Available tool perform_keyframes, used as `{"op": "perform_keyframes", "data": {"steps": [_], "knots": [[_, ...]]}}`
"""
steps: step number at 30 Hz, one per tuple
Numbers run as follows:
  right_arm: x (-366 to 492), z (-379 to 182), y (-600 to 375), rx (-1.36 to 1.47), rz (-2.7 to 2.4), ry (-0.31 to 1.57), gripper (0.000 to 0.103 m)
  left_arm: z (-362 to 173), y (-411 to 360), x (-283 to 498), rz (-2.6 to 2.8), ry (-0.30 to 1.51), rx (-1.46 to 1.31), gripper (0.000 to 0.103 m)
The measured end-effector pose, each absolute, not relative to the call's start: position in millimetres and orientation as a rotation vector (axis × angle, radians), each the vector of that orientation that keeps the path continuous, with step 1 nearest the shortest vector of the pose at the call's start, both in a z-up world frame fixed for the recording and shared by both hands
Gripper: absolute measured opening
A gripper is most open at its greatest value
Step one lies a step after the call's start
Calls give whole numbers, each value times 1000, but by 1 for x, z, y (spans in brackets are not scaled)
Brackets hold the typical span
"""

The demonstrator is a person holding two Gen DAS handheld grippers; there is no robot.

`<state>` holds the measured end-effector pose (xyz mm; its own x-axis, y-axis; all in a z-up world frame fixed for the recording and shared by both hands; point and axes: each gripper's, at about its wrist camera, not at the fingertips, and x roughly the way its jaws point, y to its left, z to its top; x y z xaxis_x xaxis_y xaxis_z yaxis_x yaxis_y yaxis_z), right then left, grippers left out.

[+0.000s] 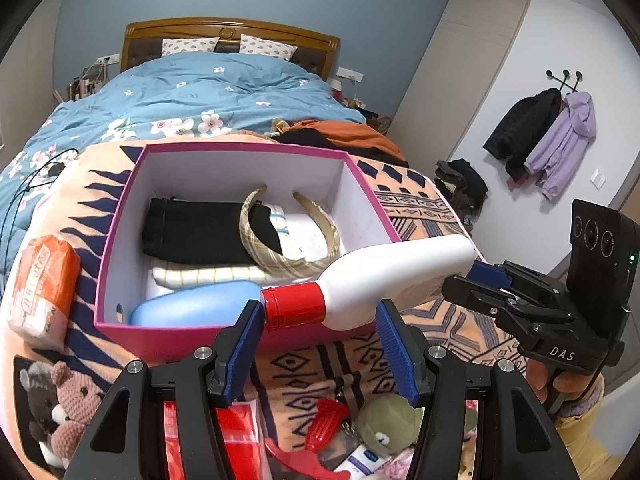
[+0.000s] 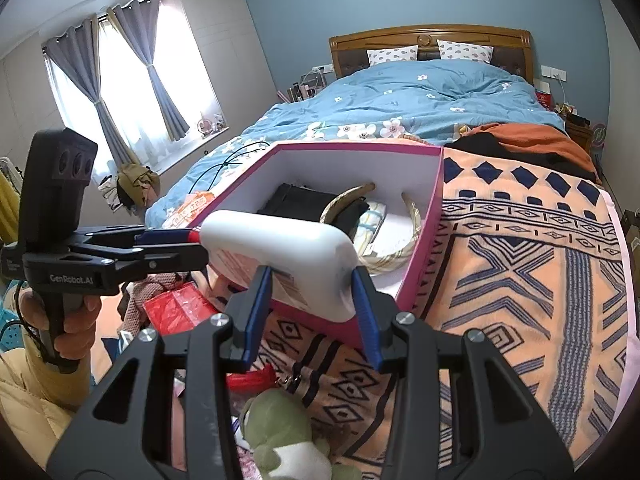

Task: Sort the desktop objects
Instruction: 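Lower the spray bottle into the pink box and open both grippers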

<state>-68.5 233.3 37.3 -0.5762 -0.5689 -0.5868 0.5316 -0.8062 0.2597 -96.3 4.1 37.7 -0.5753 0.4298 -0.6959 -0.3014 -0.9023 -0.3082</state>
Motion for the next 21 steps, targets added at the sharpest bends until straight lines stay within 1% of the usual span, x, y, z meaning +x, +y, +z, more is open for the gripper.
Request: {"op": "perform_keyframes", "data": {"steps": [10,21], "knots": [[-98,27,227,976,-2349,-71,44,23,6,-125,2456,-229,-1230,59],[-119,7,220,1141,-2315,-65,44,1,8,-149,2406,-251,-1354,60]]}}
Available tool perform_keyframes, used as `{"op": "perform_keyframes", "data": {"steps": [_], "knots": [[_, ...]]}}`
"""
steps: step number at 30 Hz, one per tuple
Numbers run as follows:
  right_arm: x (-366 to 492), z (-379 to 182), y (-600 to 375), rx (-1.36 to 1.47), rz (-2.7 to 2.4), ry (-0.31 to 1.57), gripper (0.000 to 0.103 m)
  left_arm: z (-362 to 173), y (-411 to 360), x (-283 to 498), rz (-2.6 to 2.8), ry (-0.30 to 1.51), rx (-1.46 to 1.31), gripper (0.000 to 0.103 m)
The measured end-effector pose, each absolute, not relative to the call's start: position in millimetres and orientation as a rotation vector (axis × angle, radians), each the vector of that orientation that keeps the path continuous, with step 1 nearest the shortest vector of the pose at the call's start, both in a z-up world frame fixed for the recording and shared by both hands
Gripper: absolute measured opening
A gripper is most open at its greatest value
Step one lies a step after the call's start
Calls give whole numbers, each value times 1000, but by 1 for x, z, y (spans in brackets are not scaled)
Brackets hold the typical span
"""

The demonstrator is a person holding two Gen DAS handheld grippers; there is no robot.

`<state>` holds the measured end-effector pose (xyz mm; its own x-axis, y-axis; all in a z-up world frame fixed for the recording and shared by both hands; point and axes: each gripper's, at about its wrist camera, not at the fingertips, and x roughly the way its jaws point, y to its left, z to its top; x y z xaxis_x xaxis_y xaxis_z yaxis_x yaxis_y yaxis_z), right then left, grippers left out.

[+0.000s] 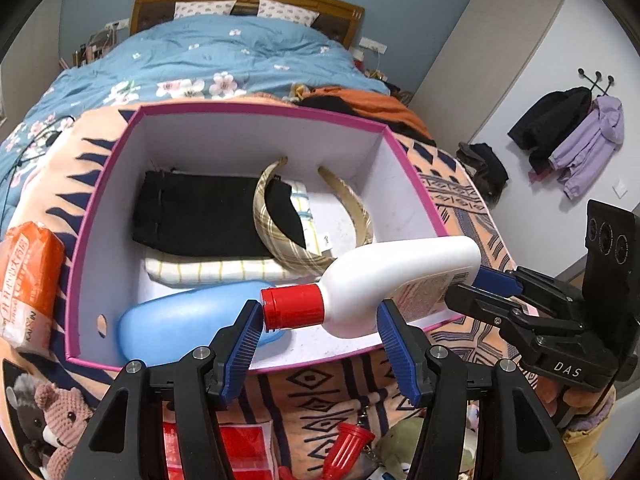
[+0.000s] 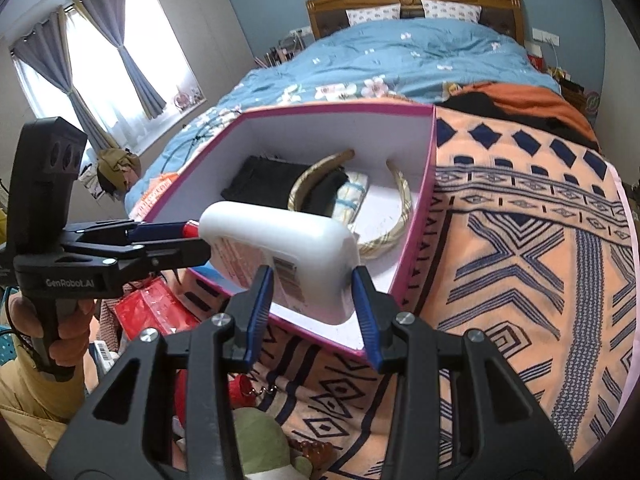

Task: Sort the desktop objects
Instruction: 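Lower the spray bottle into the pink box and open both grippers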

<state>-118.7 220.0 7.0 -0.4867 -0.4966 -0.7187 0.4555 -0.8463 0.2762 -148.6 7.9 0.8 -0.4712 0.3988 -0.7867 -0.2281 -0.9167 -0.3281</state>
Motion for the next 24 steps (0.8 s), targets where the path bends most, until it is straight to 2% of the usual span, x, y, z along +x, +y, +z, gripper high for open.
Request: {"op": "perform_keyframes", "data": {"steps": [6,14,17,19,22,24], "knots": [[-127,0,215,1223,-2315,-34,44,-15,9,-161,2376,-262,-1435,59],[-129,2,214,1183,-2338,-28,44,-14,7,-161,2386,-294,-1387,59],[-121,1,217,1148,-2335,-59,44,-12,8,-151,2432,-243,-1328,63],[-114,1,218,1118,-2345,-63,46,-10,8,-142,2462,-218,-1283,75],[-101,3,216,1065,-2369,-54,46,-5,9,-126,2514,-182,-1201,83],[-94,5,215,1033,-2380,-48,47,-1,7,-116,2547,-170,-1149,84]]}}
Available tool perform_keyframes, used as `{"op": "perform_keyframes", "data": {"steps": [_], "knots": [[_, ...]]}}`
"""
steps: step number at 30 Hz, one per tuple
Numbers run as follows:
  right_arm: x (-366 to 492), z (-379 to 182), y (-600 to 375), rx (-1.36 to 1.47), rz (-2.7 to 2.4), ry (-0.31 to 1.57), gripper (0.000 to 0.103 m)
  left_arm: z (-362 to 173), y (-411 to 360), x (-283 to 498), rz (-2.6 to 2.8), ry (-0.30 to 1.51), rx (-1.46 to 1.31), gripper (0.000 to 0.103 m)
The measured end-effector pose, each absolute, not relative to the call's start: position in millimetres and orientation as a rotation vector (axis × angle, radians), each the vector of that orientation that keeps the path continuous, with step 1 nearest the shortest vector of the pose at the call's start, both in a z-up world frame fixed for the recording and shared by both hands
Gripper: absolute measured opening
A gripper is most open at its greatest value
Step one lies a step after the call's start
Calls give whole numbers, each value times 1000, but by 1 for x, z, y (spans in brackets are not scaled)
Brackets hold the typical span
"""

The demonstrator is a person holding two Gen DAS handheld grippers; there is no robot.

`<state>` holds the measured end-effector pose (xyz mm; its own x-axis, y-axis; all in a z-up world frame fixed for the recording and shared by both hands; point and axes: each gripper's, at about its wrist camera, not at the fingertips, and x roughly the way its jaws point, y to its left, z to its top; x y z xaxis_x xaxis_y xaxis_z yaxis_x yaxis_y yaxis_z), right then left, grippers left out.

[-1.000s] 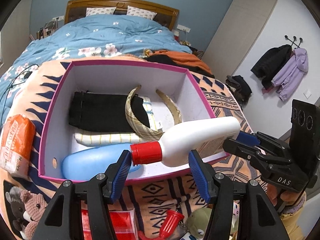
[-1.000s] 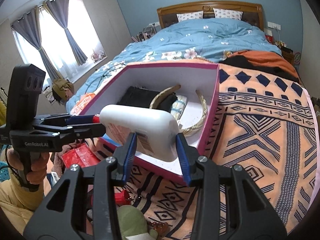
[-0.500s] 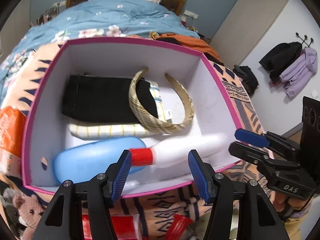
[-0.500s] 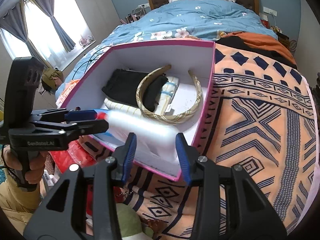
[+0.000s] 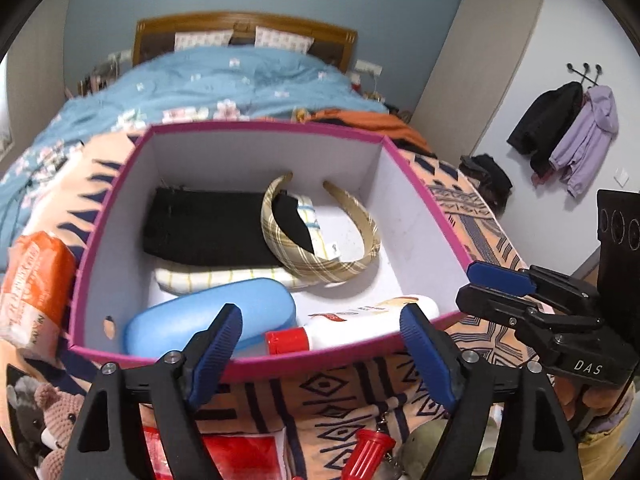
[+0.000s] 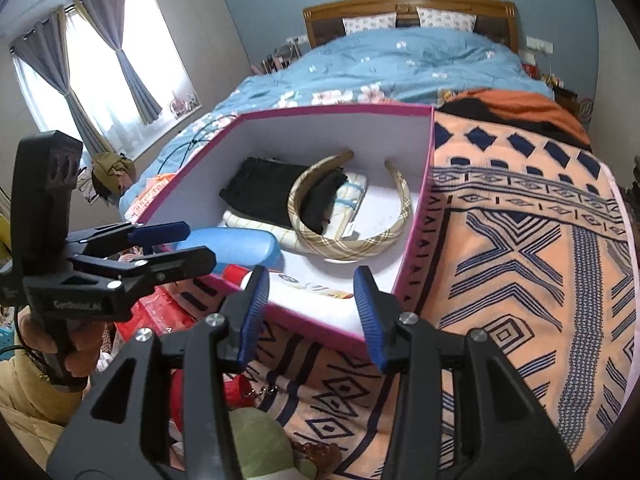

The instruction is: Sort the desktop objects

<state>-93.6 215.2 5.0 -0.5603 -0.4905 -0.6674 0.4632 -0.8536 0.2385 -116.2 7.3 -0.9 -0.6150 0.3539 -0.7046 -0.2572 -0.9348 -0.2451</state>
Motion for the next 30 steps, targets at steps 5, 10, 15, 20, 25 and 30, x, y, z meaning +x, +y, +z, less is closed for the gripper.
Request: {"op": "perform_keyframes", "data": {"steps": [5,10,15,20,25,30], "knots": [[-76,5,212,984,-2392,-47,52,10,5,-88,2645,-119,-1023,94],[-57,4,210,946,-2393,-57,54,14,2,-62,2725,-86,-928,103],[-36,2,206,922,-2387,-74,60,12,-5,-49,2756,-124,-936,103],[-21,-5,202,933,-2372,-85,61,1,-13,-42,2775,-158,-994,103],[-10,-9,199,935,-2377,-86,61,-9,-14,-33,2781,-111,-1040,103],[-3,-11,193,925,-2388,-75,62,-11,-13,-23,2798,-75,-1038,103]]}}
